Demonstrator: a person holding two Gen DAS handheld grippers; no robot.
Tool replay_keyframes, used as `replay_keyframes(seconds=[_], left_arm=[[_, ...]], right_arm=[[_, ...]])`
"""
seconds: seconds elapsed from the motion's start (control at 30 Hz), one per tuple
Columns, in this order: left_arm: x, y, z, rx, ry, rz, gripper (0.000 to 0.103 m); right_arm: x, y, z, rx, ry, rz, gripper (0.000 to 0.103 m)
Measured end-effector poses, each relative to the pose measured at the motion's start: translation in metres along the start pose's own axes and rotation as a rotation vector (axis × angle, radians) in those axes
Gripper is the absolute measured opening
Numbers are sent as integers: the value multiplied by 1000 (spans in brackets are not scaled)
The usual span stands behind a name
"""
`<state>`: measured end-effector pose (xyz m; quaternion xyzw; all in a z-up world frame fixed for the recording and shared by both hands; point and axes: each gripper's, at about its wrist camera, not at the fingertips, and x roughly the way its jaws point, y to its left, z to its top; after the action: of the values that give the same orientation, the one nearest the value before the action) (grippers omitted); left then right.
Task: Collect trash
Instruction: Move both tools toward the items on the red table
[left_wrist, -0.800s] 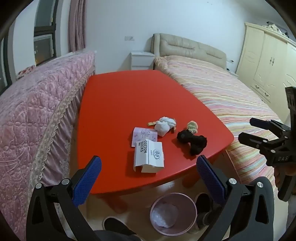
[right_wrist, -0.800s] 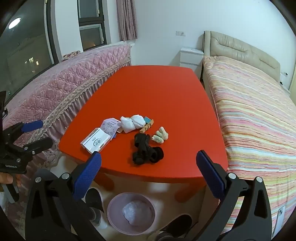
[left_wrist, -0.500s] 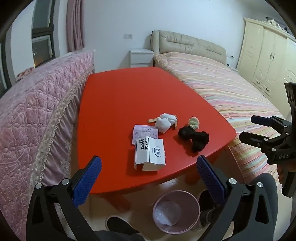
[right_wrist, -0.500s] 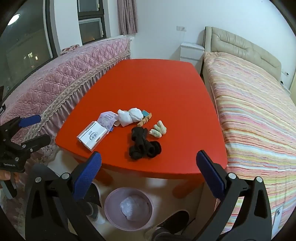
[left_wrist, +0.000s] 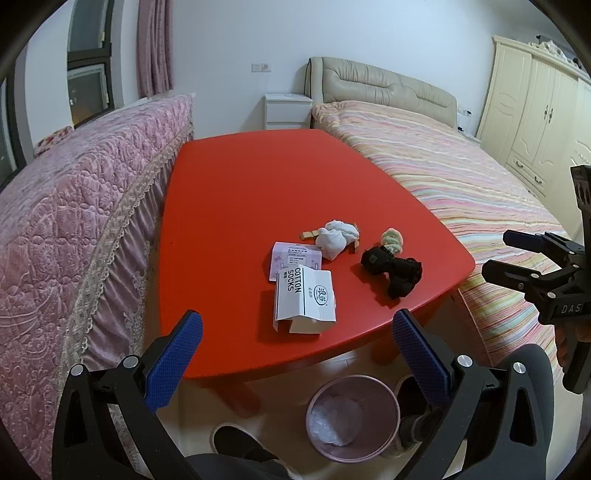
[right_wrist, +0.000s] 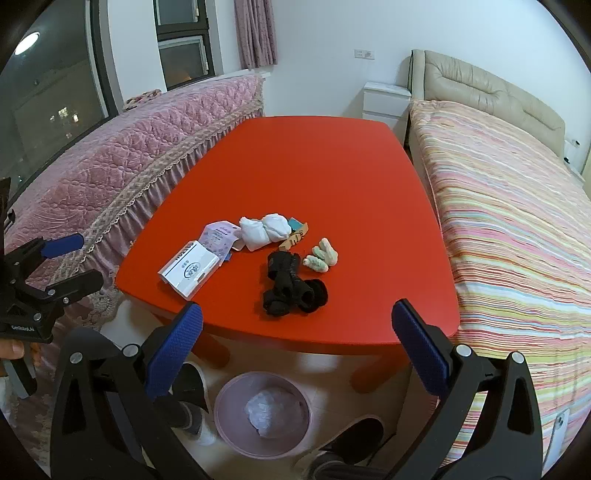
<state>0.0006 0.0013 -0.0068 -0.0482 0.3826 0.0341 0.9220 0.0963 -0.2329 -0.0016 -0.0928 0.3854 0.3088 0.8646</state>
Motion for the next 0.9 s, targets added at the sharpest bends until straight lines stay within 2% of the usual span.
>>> replay_keyframes(seconds=[0.9], left_arm=[[1, -6, 1, 8, 6, -7, 98]], right_arm=[[0, 3, -2, -3, 3, 20, 100]])
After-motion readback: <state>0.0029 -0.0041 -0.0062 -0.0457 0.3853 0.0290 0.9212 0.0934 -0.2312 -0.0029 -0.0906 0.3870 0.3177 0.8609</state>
